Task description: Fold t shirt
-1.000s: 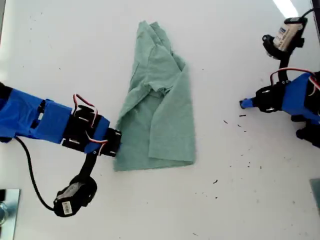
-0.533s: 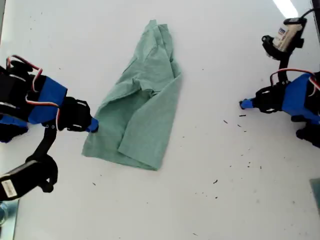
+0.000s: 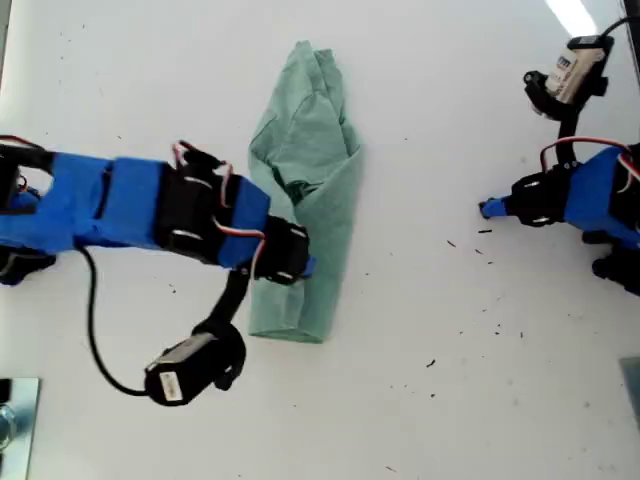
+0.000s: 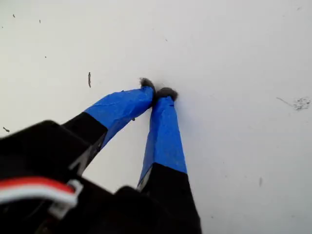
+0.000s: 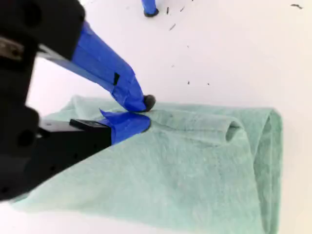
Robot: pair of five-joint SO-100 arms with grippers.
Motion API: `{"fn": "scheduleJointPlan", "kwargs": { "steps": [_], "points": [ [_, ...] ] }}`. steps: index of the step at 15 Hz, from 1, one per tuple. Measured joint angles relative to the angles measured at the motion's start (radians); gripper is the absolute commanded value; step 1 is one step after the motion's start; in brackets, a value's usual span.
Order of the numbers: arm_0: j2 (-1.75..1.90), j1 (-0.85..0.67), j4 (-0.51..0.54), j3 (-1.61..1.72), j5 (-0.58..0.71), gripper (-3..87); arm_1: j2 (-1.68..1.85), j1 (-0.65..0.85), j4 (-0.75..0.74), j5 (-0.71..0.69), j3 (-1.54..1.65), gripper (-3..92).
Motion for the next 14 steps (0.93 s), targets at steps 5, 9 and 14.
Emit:
{"fn": "scheduleJointPlan", "kwargs": {
  "steps": [5,9,14],
  "points": [
    [-0.077,-0.003,-0.086,-0.026,0.083,15.1,0.003,0.000,0.000,0.005,0.000,2.6],
    [0.600,-0.020,0.020,0.357,0.052,16.6,0.003,0.000,0.000,0.005,0.000,2.6],
    [1.500,-0.129,-0.264,1.631,-0.106,-0.1,0.003,0.000,0.000,0.015,0.002,2.6]
  ]
}}
